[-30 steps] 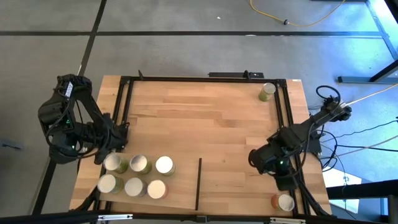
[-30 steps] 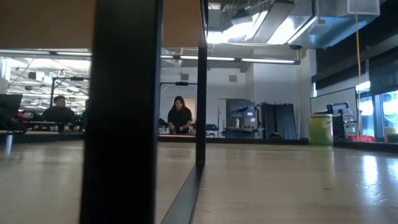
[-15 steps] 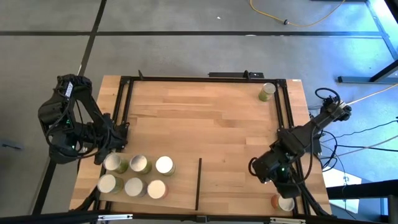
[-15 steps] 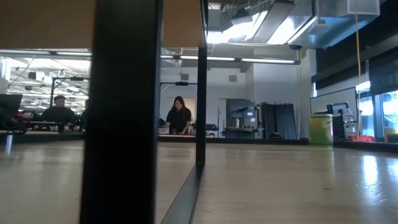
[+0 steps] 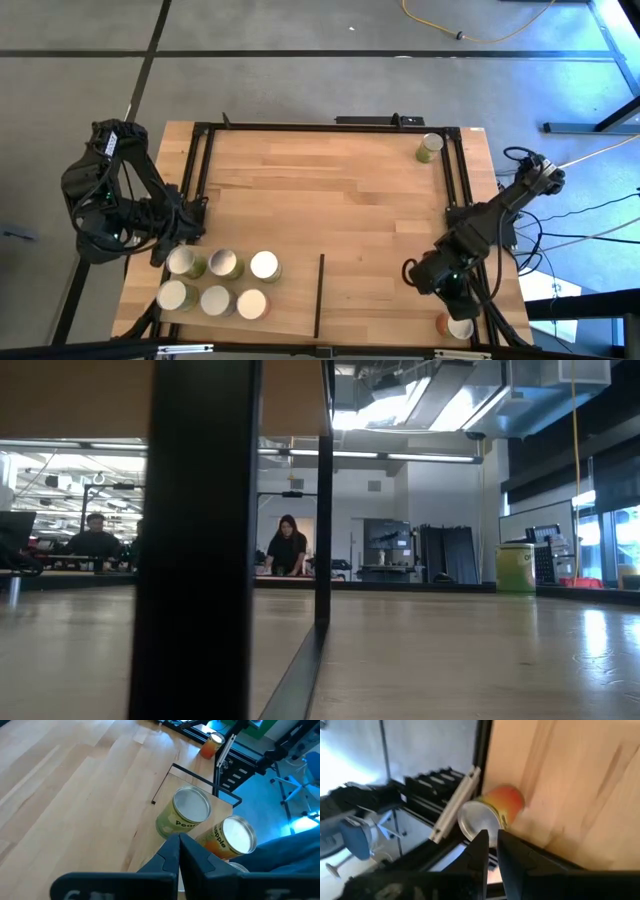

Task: Pick and place cans onto a shelf
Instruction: Put the canned pineapple on the shelf

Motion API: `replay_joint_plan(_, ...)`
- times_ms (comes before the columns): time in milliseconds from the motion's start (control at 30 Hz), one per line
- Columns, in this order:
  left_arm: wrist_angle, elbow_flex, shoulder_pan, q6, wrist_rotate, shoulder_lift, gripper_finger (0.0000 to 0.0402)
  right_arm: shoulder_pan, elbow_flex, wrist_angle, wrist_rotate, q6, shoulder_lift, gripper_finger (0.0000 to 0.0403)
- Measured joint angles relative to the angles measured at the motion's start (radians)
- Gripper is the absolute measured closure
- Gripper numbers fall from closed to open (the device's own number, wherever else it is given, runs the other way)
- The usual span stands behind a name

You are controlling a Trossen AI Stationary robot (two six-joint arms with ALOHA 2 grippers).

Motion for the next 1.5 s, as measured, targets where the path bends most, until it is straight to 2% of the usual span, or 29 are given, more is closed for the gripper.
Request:
replay_joint_plan(300, 0.026, 0.0, 0.0, 0.0, -0.003, 0.0, 0.0401, 0.073, -0.098, 0.025, 0.01, -0.022, 0.0, 0.0361)
replay_joint_plan(533, 0.027, 0.0, 0.0, -0.002, -0.026, 0.0, 0.0401, 0.135, -0.176, 0.146, 0.052, -0.019, 0.0, 0.0361)
replay_joint_plan(833, 0.052, 0.0, 0.0, -0.002, -0.027, 0.0, 0.0401, 0.182, -0.212, 0.208, 0.056, 0.002, 0.0, 0.0361)
replay_joint_plan(1033, 0.063, 0.0, 0.0, -0.001, -0.027, 0.0, 0.0401, 0.204, -0.247, 0.247, 0.115, 0.006, 0.001, 0.0361)
replay_joint_plan(1500, 0.075, 0.0, 0.0, -0.001, -0.028, 0.0, 0.0401, 0.205, -0.248, 0.262, 0.105, 0.005, 0.003, 0.0361)
